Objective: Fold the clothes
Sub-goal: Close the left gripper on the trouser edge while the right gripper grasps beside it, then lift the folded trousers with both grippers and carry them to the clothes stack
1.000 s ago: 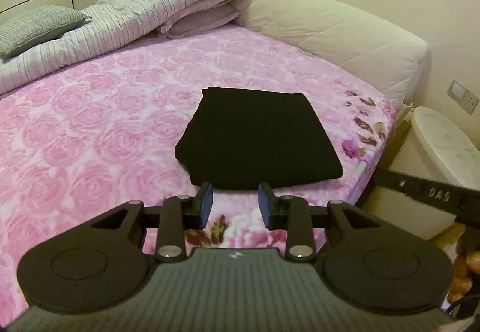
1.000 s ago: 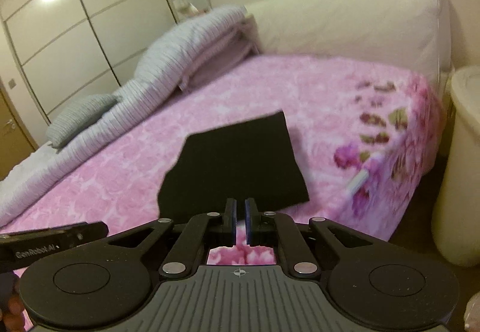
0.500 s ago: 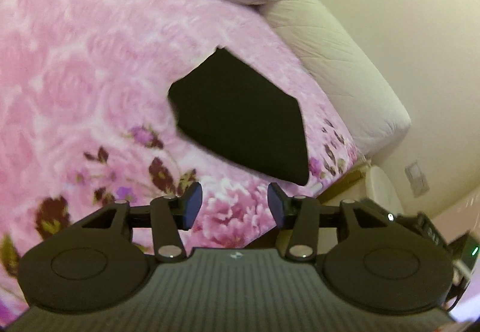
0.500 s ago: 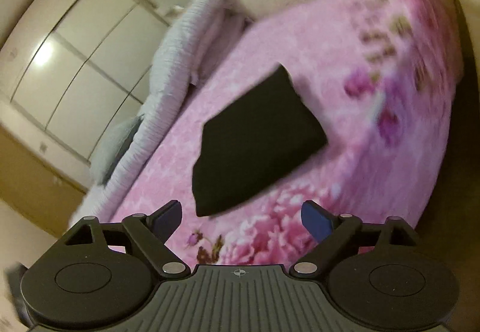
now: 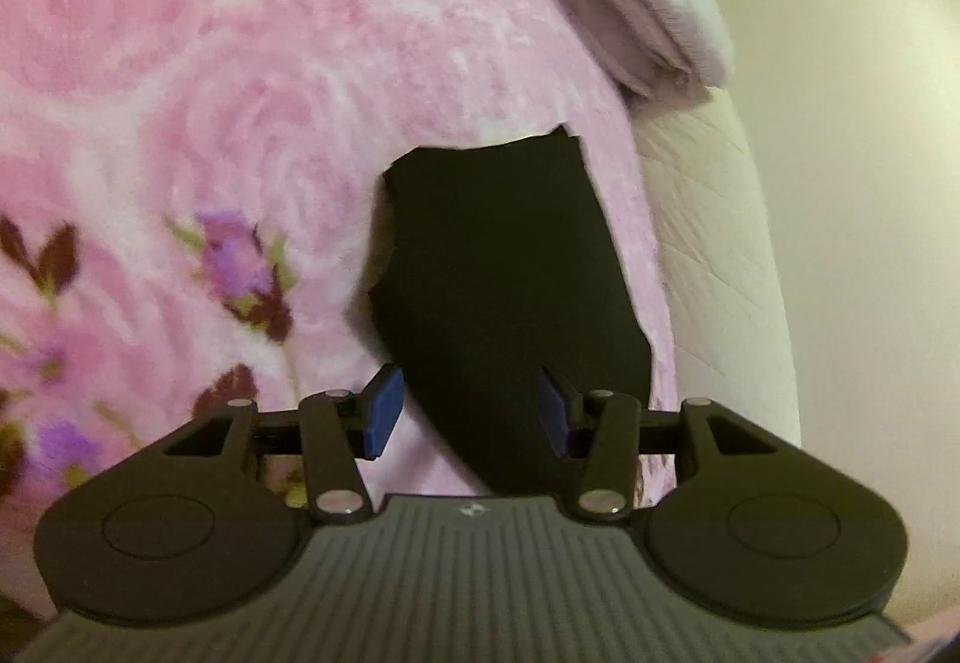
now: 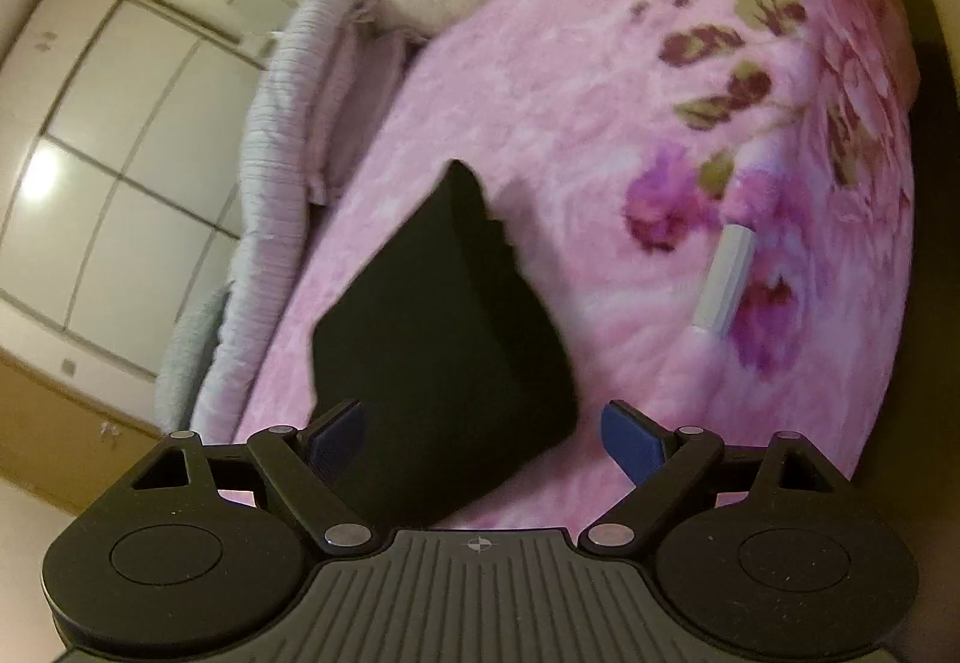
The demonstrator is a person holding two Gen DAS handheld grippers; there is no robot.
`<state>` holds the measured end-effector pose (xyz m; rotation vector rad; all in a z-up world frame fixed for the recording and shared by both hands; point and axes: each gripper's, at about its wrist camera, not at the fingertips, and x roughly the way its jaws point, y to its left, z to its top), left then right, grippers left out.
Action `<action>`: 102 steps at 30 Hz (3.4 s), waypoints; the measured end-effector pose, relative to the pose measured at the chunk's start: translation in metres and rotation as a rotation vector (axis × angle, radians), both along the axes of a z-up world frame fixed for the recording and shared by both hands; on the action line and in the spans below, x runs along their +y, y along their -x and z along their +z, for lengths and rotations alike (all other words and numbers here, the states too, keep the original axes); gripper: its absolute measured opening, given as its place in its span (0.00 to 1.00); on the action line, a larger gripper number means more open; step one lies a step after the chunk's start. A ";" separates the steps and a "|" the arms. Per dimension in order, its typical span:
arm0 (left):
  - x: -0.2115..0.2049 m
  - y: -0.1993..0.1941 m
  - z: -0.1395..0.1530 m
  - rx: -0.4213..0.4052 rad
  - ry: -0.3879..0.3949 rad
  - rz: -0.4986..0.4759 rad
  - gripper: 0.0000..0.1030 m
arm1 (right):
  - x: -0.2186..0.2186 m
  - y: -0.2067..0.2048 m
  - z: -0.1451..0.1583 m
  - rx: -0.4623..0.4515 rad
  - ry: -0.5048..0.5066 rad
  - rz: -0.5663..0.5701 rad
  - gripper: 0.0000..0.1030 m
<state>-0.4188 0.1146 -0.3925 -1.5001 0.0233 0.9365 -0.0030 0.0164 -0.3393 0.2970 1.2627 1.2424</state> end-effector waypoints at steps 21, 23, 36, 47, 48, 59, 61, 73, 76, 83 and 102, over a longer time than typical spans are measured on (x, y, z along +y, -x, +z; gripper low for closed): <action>0.075 -0.007 -0.008 0.031 -0.110 0.038 0.32 | 0.066 -0.002 -0.044 0.203 0.095 0.107 0.49; 0.081 0.000 -0.008 0.024 -0.095 0.010 0.33 | 0.060 0.003 -0.046 0.205 0.080 0.093 0.50; 0.062 -0.025 -0.044 -0.129 -0.013 0.064 0.42 | 0.083 -0.012 -0.052 0.142 0.026 0.095 0.74; 0.126 -0.019 -0.058 -0.164 -0.030 -0.036 0.20 | 0.110 0.012 -0.080 0.234 -0.014 0.089 0.25; 0.130 -0.019 -0.057 -0.153 -0.041 -0.062 0.19 | 0.106 0.016 -0.079 0.226 -0.017 0.074 0.23; 0.110 0.047 0.029 -0.092 0.040 -0.033 0.17 | 0.085 0.099 -0.005 0.234 0.099 0.077 0.20; 0.095 0.070 0.057 -0.078 0.050 0.018 0.17 | 0.089 0.119 0.021 0.247 0.108 0.130 0.20; -0.080 0.287 0.221 -0.063 -0.009 0.588 0.17 | 0.147 0.354 0.164 0.317 0.107 0.739 0.20; -0.129 0.354 0.238 -0.072 -0.061 0.720 0.17 | 0.155 0.436 0.184 0.323 0.077 0.874 0.20; -0.219 0.566 0.258 -0.067 -0.139 0.875 0.17 | 0.121 0.680 0.207 0.363 0.031 1.039 0.20; -0.294 0.977 0.282 0.058 -0.276 1.123 0.18 | 0.094 1.157 0.229 0.321 -0.158 1.344 0.20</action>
